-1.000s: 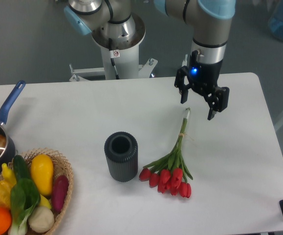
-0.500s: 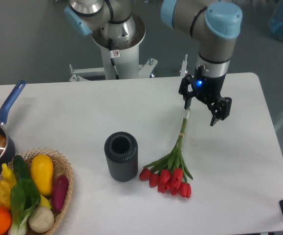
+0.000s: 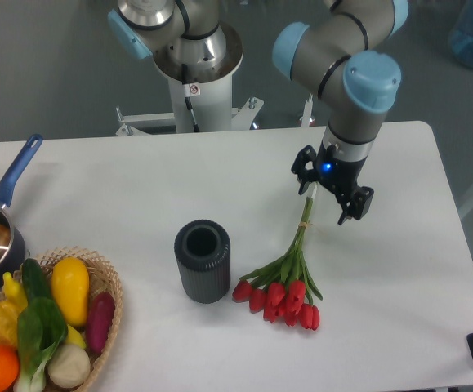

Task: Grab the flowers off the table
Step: 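Move the open gripper down toward the tulip stems near the blooms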

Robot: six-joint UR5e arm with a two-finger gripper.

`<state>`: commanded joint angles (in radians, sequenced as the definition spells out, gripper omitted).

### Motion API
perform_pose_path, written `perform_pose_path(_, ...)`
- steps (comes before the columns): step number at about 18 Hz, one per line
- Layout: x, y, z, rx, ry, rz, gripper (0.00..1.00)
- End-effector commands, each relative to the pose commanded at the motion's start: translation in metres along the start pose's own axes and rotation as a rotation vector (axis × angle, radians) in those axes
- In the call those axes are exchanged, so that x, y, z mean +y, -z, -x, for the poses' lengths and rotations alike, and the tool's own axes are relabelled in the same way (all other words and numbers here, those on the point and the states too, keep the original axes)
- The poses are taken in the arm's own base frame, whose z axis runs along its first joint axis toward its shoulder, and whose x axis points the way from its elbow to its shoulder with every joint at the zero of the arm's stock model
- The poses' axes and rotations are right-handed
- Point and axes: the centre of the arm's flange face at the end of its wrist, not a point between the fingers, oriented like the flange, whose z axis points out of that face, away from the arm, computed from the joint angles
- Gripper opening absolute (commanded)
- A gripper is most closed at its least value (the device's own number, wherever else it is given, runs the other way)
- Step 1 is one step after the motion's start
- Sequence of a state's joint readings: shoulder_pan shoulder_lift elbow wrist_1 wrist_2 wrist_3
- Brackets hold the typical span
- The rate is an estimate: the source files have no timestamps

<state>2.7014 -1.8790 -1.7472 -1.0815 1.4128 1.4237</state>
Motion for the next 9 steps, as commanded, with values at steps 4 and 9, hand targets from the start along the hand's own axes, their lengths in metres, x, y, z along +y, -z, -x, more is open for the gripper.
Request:
perform_pose_path(4, -0.012, -0.025, -0.002, 0.039, 0.037, 0.006, 1.0)
perform_pose_path(9, -0.018, -0.042, -0.002, 0.066, 0.064, 0.011, 1.0)
